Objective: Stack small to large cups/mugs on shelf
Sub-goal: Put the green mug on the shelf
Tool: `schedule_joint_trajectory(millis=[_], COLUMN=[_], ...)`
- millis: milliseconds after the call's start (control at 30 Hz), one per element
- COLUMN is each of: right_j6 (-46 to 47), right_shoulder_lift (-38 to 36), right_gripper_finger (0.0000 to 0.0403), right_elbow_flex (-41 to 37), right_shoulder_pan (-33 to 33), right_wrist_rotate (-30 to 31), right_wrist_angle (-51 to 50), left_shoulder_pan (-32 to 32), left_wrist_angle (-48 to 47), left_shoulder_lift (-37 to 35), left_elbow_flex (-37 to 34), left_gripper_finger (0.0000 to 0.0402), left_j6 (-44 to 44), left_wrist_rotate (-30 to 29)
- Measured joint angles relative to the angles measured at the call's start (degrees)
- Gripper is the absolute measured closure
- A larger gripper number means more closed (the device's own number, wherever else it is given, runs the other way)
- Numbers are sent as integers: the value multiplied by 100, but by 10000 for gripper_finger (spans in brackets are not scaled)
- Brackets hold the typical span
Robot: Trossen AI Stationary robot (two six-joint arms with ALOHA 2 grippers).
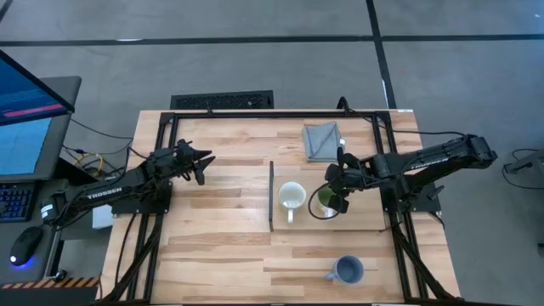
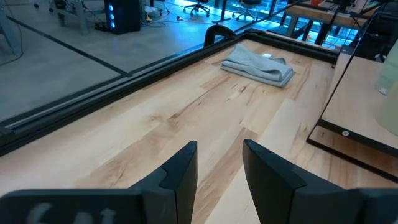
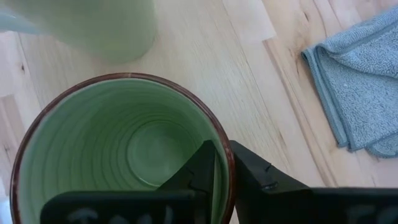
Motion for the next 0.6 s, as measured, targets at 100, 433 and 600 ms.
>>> schedule_joint_trajectory(millis=[100,433,600], right_j6=[2,2,4], right_shoulder_lift=[0,0,0], right_gripper_finger=[340,339,339], right_elbow_flex=[-1,-2,-4], right_shoulder_pan=[0,-2,-2], right_wrist_rotate=[-4,-7,-12], right_wrist_angle=[0,13,67], left_shoulder_pan=[0,0,0], left_wrist_angle=[0,-2,-2], left_shoulder_lift=[2,0,2], left_elbow_flex=[0,0,0], left_gripper_finger=[283,283,283], left_j6=[-4,-13,-17], left_wrist_rotate=[-1,0,0])
